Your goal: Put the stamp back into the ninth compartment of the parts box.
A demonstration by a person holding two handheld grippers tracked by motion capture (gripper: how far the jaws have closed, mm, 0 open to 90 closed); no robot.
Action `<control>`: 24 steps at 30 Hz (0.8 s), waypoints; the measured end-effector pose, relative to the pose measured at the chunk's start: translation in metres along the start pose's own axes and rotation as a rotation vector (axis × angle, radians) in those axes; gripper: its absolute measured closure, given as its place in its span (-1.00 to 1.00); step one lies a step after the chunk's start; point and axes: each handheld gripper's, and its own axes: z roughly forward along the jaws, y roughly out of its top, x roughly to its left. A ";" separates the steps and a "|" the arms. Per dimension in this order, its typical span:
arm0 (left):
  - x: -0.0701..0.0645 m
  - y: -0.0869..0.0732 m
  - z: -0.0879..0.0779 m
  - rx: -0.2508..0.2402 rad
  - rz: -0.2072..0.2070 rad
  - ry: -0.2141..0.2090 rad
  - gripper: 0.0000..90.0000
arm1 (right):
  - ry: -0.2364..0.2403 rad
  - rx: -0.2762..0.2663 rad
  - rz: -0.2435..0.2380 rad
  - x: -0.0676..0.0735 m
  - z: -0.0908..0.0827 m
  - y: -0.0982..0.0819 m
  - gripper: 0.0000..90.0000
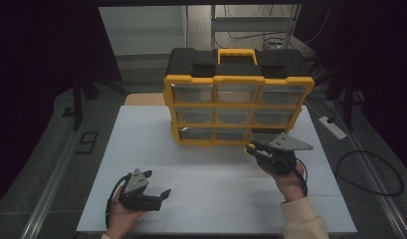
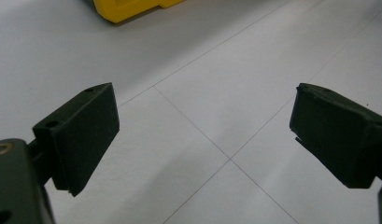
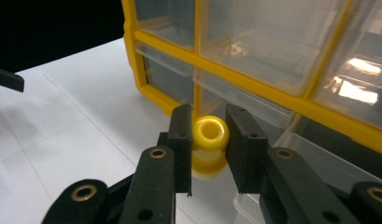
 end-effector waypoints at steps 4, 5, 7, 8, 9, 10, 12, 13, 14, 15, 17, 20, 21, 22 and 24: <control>0.000 0.000 0.000 0.000 0.000 0.002 -0.81 | -0.016 -0.009 0.010 -0.005 -0.004 0.000 0.62; 0.000 0.000 0.000 0.000 0.000 0.001 -0.81 | -0.019 -0.011 0.011 -0.006 -0.005 0.000 0.62; 0.000 0.000 0.000 0.001 0.000 0.001 -0.81 | -0.026 -0.013 0.014 -0.009 -0.007 0.000 0.62; 0.000 0.000 0.000 0.001 0.000 0.002 -0.81 | -0.029 -0.012 0.015 -0.010 -0.007 0.000 0.62; 0.000 0.000 0.000 0.000 -0.001 0.001 -0.81 | -0.032 -0.012 0.017 -0.010 -0.008 0.000 0.62; 0.000 0.000 0.000 0.000 0.000 0.001 -0.81 | -0.036 -0.014 0.017 -0.011 -0.008 -0.001 0.62; 0.000 0.000 0.000 0.000 0.000 0.002 -0.81 | -0.041 -0.017 0.021 -0.013 -0.009 -0.001 0.62; 0.000 0.000 0.000 0.000 0.000 0.002 -0.81 | -0.046 -0.015 0.023 -0.014 -0.010 -0.001 0.62; 0.000 0.000 0.000 0.000 0.000 0.002 -0.81 | -0.052 -0.017 0.023 -0.016 -0.011 -0.001 0.62; 0.000 0.000 0.000 0.000 0.000 0.001 -0.81 | -0.056 -0.017 0.026 -0.017 -0.012 -0.002 0.62; 0.000 0.000 0.000 0.001 0.001 0.001 -0.81 | -0.067 -0.018 0.034 -0.021 -0.013 -0.003 0.62; 0.000 0.000 0.000 0.001 0.001 0.001 -0.81 | -0.078 -0.023 0.045 -0.026 -0.016 -0.004 0.62; 0.000 0.000 0.000 0.001 0.001 0.002 -0.81 | -0.084 -0.024 0.047 -0.028 -0.017 -0.004 0.62; 0.000 0.000 0.000 0.002 0.000 0.001 -0.81 | -0.088 -0.026 0.050 -0.029 -0.018 -0.004 0.62; 0.000 0.000 0.000 0.002 0.000 0.001 -0.81 | -0.095 -0.027 0.053 -0.031 -0.020 -0.005 0.62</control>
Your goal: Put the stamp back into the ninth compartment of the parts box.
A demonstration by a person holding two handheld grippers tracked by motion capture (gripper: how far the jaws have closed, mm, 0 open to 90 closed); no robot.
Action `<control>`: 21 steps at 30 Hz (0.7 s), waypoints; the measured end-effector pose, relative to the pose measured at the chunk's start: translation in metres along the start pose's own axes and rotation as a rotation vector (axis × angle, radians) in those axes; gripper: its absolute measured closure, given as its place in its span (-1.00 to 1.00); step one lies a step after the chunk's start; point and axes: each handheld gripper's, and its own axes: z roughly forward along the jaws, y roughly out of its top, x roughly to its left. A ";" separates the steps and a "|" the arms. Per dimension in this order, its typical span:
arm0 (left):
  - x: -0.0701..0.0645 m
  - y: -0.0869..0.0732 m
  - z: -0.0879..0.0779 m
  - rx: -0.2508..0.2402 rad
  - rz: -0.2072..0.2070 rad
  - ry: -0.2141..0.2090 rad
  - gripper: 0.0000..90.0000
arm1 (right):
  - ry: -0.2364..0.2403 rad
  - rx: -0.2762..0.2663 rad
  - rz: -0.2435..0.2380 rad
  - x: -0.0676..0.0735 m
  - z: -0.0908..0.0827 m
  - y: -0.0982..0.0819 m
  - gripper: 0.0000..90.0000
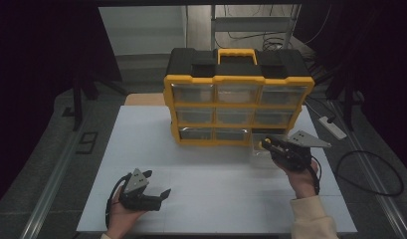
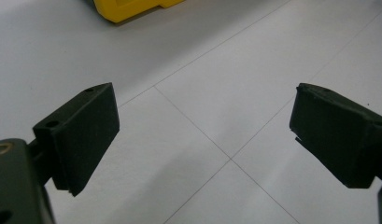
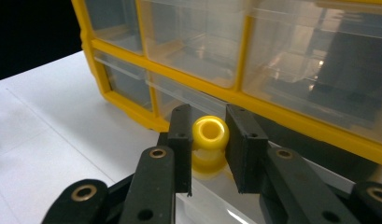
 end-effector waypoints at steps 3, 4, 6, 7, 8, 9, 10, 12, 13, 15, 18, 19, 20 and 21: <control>0.000 0.000 0.000 0.000 0.000 0.000 -0.81 | -0.013 -0.002 0.011 -0.005 -0.002 -0.002 0.62; 0.000 0.000 0.000 0.000 0.000 0.000 -0.81 | -0.018 -0.003 0.013 -0.006 -0.002 -0.002 0.62; 0.000 0.000 0.000 0.001 0.001 0.000 -0.81 | -0.026 -0.002 0.018 -0.010 -0.003 -0.003 0.62; 0.000 0.000 0.000 0.001 0.001 0.000 -0.81 | -0.030 -0.004 0.020 -0.010 -0.004 -0.003 0.62; 0.000 0.000 0.000 0.001 0.002 -0.001 -0.81 | -0.034 -0.003 0.019 -0.011 -0.004 -0.003 0.62; 0.000 0.000 0.000 0.002 0.003 -0.001 -0.81 | -0.039 -0.002 0.021 -0.013 -0.005 -0.004 0.62; 0.000 0.000 0.000 0.002 0.002 -0.001 -0.81 | -0.047 -0.004 0.026 -0.015 -0.005 -0.004 0.62; 0.000 0.000 0.000 0.003 0.002 -0.002 -0.81 | -0.055 -0.004 0.032 -0.018 -0.006 -0.005 0.62; 0.000 0.000 0.000 0.003 0.002 -0.002 -0.81 | -0.062 -0.002 0.033 -0.020 -0.006 -0.006 0.62; 0.000 0.000 0.000 0.004 0.002 -0.002 -0.81 | -0.073 0.003 0.032 -0.022 -0.006 -0.007 0.62; -0.001 0.000 0.000 0.005 0.004 -0.003 -0.81 | -0.088 0.008 0.035 -0.026 -0.005 -0.007 0.62; 0.000 0.000 0.000 0.004 0.004 -0.002 -0.81 | -0.090 0.008 0.036 -0.027 -0.005 -0.008 0.62; 0.000 0.000 0.000 0.004 0.003 -0.002 -0.81 | -0.091 0.010 0.036 -0.028 -0.005 -0.008 0.62; -0.001 0.000 -0.001 0.005 0.004 -0.003 -0.81 | -0.094 0.011 0.036 -0.028 -0.005 -0.008 0.62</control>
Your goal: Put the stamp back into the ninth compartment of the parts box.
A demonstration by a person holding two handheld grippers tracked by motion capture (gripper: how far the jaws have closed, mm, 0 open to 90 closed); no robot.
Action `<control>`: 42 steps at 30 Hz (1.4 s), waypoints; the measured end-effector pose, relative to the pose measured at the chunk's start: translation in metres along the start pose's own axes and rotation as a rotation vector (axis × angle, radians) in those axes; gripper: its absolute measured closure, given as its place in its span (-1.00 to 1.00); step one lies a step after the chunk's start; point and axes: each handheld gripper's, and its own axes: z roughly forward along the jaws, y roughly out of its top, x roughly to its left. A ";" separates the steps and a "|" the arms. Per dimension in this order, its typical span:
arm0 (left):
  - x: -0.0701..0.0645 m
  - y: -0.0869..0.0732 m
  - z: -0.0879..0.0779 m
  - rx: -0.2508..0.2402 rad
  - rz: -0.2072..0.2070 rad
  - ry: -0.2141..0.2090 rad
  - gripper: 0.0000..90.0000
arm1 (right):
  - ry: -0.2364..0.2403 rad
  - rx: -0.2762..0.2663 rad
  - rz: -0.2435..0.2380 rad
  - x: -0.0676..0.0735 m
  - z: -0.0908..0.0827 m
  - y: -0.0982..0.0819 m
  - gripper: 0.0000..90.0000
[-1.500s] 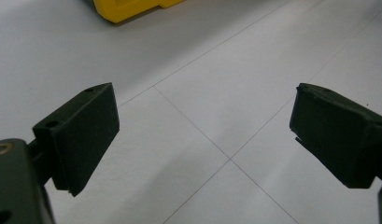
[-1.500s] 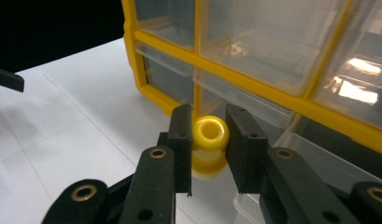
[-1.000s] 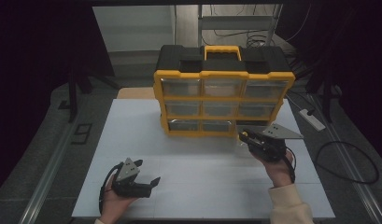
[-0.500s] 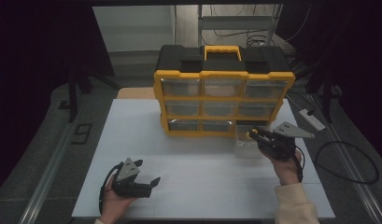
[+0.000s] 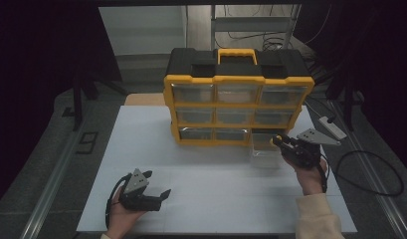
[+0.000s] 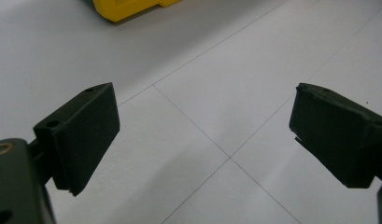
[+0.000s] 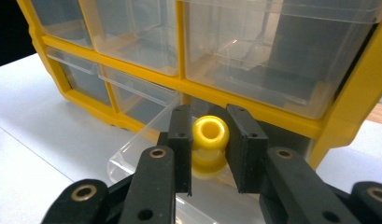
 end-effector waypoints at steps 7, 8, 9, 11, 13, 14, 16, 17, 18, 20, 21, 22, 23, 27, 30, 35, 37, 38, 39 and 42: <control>0.000 0.000 0.000 0.001 0.000 0.000 -0.81 | -0.011 0.006 0.000 -0.003 0.003 0.000 0.62; 0.000 0.000 0.000 0.002 0.000 0.000 -0.81 | -0.014 0.008 -0.001 -0.003 0.003 0.000 0.62; 0.000 0.000 0.000 0.003 0.000 -0.001 -0.81 | -0.016 0.015 -0.001 -0.003 0.005 -0.001 0.62; 0.000 0.000 0.001 0.004 0.001 -0.001 -0.81 | -0.020 0.026 -0.001 -0.004 0.007 -0.002 0.62; 0.000 0.000 0.000 0.004 0.000 -0.001 -0.81 | -0.023 0.039 0.000 -0.003 0.010 -0.003 0.62; 0.000 0.000 0.000 0.004 -0.001 -0.002 -0.81 | -0.026 0.047 -0.004 -0.003 0.011 -0.003 0.62; 0.000 0.000 0.001 0.004 0.000 -0.001 -0.81 | -0.028 0.055 -0.009 -0.003 0.012 -0.004 0.62; 0.000 0.000 0.001 0.005 0.000 -0.001 -0.81 | -0.029 0.062 -0.013 -0.002 0.013 -0.005 0.62; 0.000 0.000 0.001 0.006 0.000 -0.002 -0.81 | -0.028 0.068 -0.015 -0.002 0.014 -0.005 0.62; 0.000 0.000 0.001 0.006 0.000 -0.002 -0.81 | -0.035 0.084 -0.023 -0.002 0.017 -0.007 0.62; 0.001 0.000 0.001 0.006 0.000 -0.002 -0.81 | -0.035 0.088 -0.022 -0.002 0.017 -0.007 0.62; 0.001 -0.001 0.000 0.005 -0.002 -0.002 -0.81 | -0.034 0.089 -0.021 -0.002 0.017 -0.008 0.62; 0.001 -0.001 0.000 0.005 -0.004 -0.002 -0.81 | -0.035 0.091 -0.020 -0.002 0.018 -0.008 0.62; 0.001 -0.001 0.000 0.005 -0.005 -0.001 -0.81 | -0.035 0.089 -0.016 -0.003 0.017 -0.008 0.61; 0.001 -0.001 0.000 0.005 -0.004 -0.001 -0.81 | -0.016 0.062 0.003 -0.003 0.016 -0.007 0.21; 0.001 -0.001 0.001 0.006 -0.004 -0.002 -0.81 | -0.012 0.022 0.035 -0.002 0.014 -0.005 -0.38; 0.001 -0.001 0.001 0.007 -0.001 -0.003 -0.81 | 0.004 0.022 0.041 -0.001 0.013 -0.005 -0.41; 0.001 -0.001 0.001 0.006 -0.001 -0.003 -0.81 | 0.006 0.022 0.040 0.000 0.013 -0.005 -0.42; 0.001 -0.001 0.001 0.006 -0.002 -0.003 -0.81 | 0.009 0.025 0.035 0.001 0.014 -0.005 -0.43; 0.001 -0.001 0.001 0.006 -0.003 -0.001 -0.80 | 0.020 0.027 0.032 0.002 0.014 -0.004 -0.44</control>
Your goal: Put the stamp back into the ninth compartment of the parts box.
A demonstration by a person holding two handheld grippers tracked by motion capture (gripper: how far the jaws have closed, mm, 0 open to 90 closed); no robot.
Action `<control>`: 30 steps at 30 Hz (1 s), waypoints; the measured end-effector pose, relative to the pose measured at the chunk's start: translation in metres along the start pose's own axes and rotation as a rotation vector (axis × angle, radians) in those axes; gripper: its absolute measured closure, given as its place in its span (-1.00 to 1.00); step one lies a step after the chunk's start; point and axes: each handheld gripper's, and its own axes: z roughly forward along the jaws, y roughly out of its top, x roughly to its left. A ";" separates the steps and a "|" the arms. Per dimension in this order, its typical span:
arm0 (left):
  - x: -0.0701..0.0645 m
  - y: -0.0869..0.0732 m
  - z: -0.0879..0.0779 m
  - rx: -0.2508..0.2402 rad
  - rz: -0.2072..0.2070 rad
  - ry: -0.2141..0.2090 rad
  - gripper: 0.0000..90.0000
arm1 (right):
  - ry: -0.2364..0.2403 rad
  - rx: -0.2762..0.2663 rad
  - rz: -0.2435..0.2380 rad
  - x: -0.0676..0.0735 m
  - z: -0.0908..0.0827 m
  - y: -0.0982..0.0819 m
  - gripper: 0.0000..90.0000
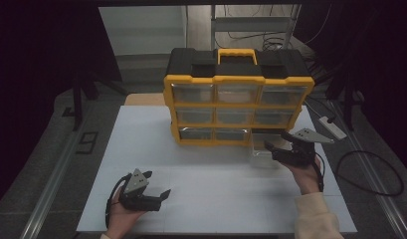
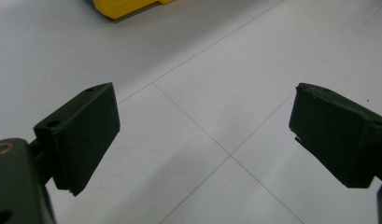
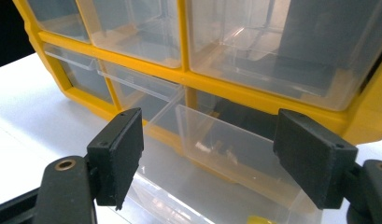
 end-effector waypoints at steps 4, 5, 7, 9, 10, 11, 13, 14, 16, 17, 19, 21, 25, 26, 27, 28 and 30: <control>0.000 0.000 0.000 -0.001 0.000 -0.001 -0.80 | 0.005 0.001 -0.002 0.001 0.000 0.000 -0.45; 0.000 0.000 0.000 -0.001 0.000 0.000 -0.80 | 0.007 0.001 -0.002 0.002 0.001 0.000 -0.45; 0.000 0.000 0.000 -0.002 0.000 0.000 -0.80 | 0.012 0.002 -0.008 0.003 0.000 0.000 -0.45; 0.000 0.000 -0.001 -0.003 0.002 0.001 -0.80 | 0.026 0.000 -0.011 0.005 0.000 0.000 -0.45; 0.000 0.000 -0.001 -0.004 0.003 0.001 -0.80 | 0.043 -0.003 -0.002 0.006 -0.001 0.000 -0.45; 0.000 0.000 -0.001 -0.004 0.003 0.001 -0.80 | 0.043 -0.003 -0.002 0.006 -0.001 0.000 -0.45; 0.000 0.000 -0.001 -0.007 0.002 0.002 -0.80 | 0.052 -0.007 -0.007 0.010 -0.003 0.000 -0.45; 0.000 0.000 -0.001 -0.007 0.001 0.003 -0.80 | 0.059 -0.008 -0.012 0.011 -0.003 0.000 -0.45; 0.000 0.000 -0.002 -0.011 0.001 0.003 -0.80 | 0.069 -0.007 -0.025 0.016 -0.005 0.001 -0.45; 0.000 0.000 -0.002 -0.012 0.001 0.003 -0.80 | 0.074 -0.006 -0.030 0.018 -0.006 0.001 -0.45; -0.001 0.000 -0.002 -0.014 0.002 0.003 -0.80 | 0.080 -0.007 -0.037 0.021 -0.007 0.001 -0.45; -0.001 0.000 -0.002 -0.015 0.001 0.003 -0.80 | 0.086 -0.009 -0.041 0.024 -0.009 0.000 -0.45; -0.001 0.000 -0.002 -0.016 0.004 0.004 -0.80 | 0.099 -0.006 -0.056 0.030 -0.014 -0.003 -0.45; -0.001 0.001 -0.002 -0.015 0.004 0.003 -0.80 | 0.099 -0.005 -0.056 0.031 -0.015 -0.005 -0.45; -0.001 0.000 -0.002 -0.017 0.004 0.003 -0.80 | 0.101 -0.006 -0.055 0.032 -0.016 -0.006 -0.45; -0.001 0.000 -0.002 -0.017 0.004 0.003 -0.80 | 0.101 -0.006 -0.055 0.032 -0.016 -0.006 -0.45; -0.001 0.000 -0.003 -0.018 0.002 0.003 -0.80 | 0.106 -0.004 -0.047 0.033 -0.020 -0.009 -0.45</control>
